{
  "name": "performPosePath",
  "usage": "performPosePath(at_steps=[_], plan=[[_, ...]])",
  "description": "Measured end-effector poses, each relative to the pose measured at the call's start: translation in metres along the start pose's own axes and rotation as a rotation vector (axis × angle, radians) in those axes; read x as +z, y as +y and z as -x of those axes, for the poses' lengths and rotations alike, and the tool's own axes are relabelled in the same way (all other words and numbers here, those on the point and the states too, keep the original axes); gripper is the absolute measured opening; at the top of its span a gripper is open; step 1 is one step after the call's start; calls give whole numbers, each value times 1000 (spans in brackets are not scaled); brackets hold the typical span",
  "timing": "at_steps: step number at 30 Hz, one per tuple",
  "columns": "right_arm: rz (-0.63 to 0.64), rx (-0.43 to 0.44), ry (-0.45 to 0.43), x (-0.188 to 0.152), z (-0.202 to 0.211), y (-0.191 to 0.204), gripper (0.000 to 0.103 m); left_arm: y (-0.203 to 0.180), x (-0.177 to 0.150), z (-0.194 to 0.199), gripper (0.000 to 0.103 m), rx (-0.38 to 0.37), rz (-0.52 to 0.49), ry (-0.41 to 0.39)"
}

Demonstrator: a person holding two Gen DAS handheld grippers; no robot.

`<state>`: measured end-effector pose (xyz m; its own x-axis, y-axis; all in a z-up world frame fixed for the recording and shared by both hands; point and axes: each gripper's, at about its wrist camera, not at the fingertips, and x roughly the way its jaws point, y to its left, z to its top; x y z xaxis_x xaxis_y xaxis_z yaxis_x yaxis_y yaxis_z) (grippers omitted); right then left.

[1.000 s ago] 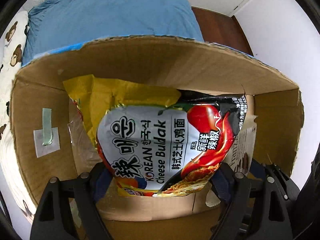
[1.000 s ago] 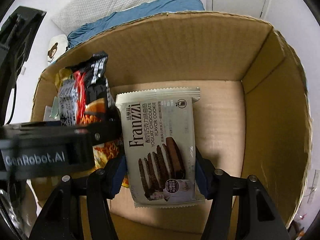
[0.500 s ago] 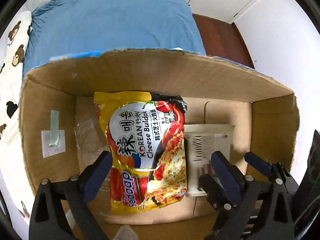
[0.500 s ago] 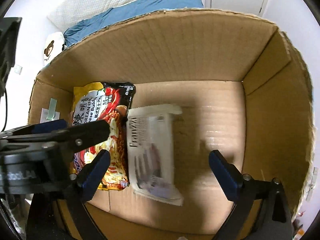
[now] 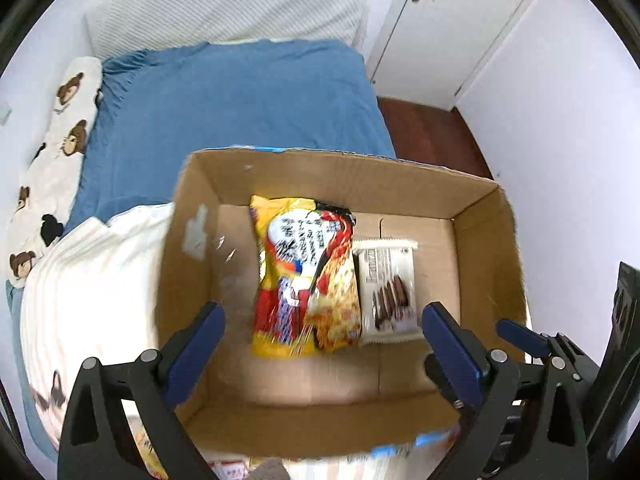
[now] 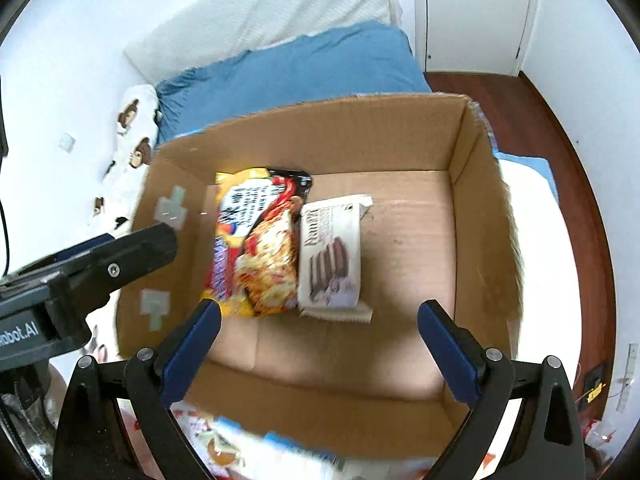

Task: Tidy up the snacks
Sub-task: 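Grasp the orange seed bag with left tool while right tool grasps chocolate bar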

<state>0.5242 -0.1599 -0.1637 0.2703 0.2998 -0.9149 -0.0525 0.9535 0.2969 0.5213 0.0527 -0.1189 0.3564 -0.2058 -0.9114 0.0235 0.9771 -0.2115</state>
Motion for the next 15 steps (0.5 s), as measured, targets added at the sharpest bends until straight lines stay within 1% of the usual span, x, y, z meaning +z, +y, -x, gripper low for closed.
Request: performPosePath(at_steps=[1, 4, 5, 6, 8, 9, 10, 11, 13, 15], plan=[[1, 4, -10, -4, 7, 2, 101, -5, -5, -4, 101, 2, 3, -10], [-12, 36, -29, -32, 32, 14, 101, 2, -42, 24, 101, 8, 8, -49], [-19, 41, -27, -45, 37, 16, 101, 3, -50, 27, 101, 10, 11, -55], [-26, 47, -22, -57, 42, 18, 101, 7, -70, 37, 101, 25, 12, -67], [-46, 71, 1, -89, 43, 21, 101, 10, -97, 43, 101, 52, -3, -72], [-54, 74, 21, -106, 41, 23, 101, 13, -121, 47, 101, 87, -16, -74], [-62, 86, 53, -130, 39, 24, 101, 14, -134, 48, 101, 110, -27, -68], [-61, 93, 79, -145, 36, 25, 101, 15, -154, 47, 101, 142, -49, -51], [-34, 97, 156, -185, 26, 30, 101, 18, -196, 40, 101, 206, -91, -6], [56, 85, 252, -226, 9, 39, 101, 26, -241, 27, 101, 248, -144, 73]])
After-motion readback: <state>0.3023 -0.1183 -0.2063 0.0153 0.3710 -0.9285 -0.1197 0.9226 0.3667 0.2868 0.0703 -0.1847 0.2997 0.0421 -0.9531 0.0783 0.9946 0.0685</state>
